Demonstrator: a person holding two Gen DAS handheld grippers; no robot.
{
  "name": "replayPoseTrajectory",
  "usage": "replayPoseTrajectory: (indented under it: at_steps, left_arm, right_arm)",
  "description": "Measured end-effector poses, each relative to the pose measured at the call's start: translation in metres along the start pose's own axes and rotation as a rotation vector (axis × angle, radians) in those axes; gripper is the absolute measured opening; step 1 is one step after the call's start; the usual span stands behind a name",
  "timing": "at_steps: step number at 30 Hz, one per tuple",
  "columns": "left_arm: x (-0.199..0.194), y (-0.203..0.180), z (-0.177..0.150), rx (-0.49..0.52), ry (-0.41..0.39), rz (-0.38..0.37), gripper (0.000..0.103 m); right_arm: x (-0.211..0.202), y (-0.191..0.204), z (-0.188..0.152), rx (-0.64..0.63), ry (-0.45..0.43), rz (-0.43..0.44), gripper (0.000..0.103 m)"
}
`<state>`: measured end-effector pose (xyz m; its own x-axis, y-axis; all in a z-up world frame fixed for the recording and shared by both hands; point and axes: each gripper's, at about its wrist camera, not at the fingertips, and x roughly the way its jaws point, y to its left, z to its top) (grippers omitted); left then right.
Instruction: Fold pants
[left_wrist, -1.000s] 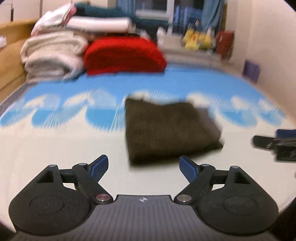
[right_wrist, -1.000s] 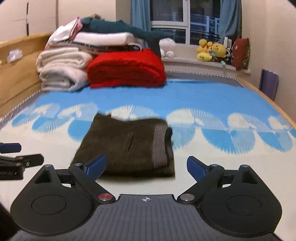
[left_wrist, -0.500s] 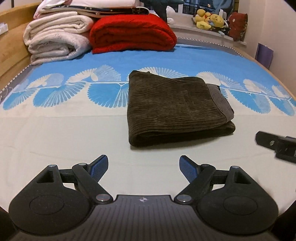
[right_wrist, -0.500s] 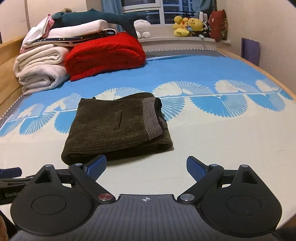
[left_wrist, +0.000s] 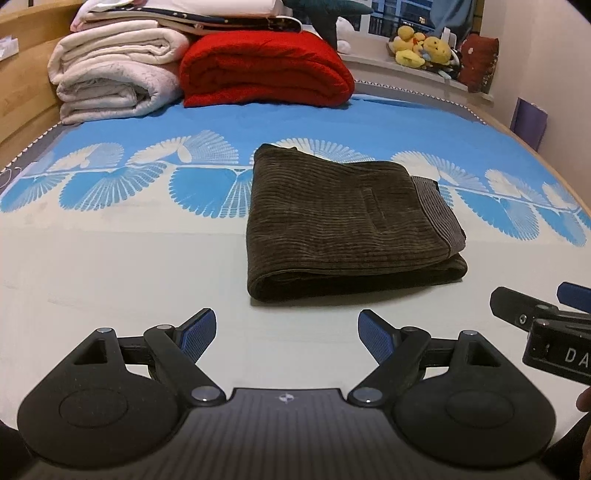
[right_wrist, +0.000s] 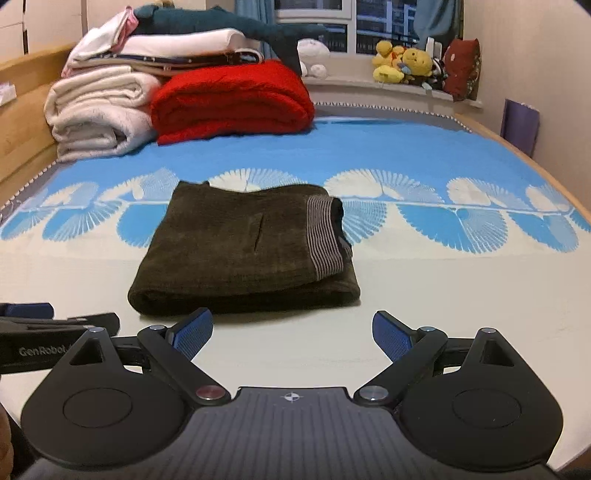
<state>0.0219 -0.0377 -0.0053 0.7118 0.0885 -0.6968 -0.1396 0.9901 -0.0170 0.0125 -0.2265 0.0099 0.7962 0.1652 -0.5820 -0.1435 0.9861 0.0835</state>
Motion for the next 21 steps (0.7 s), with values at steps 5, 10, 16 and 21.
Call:
replayPoseTrajectory:
  at_steps: [5, 10, 16, 21]
  left_arm:
    - [0.0026, -0.0056, -0.0011, 0.014, 0.001, -0.004, 0.088]
    - [0.0042, -0.0070, -0.0012, 0.021, -0.003, -0.008, 0.088]
    - [0.0054, -0.0080, -0.0013, 0.024, -0.002, -0.009, 0.088]
    - [0.0060, -0.0093, -0.0018, 0.025, -0.003, -0.009, 0.088]
  right_arm:
    - [0.0010, -0.0012, -0.0007, 0.001, 0.000, 0.004, 0.094]
    - [0.0027, 0.0005, -0.0018, -0.021, 0.003, 0.006, 0.094]
    - [0.0037, 0.0028, -0.0015, -0.033, -0.001, 0.005, 0.094]
    - [0.0042, 0.0055, -0.0014, -0.044, -0.003, 0.007, 0.094]
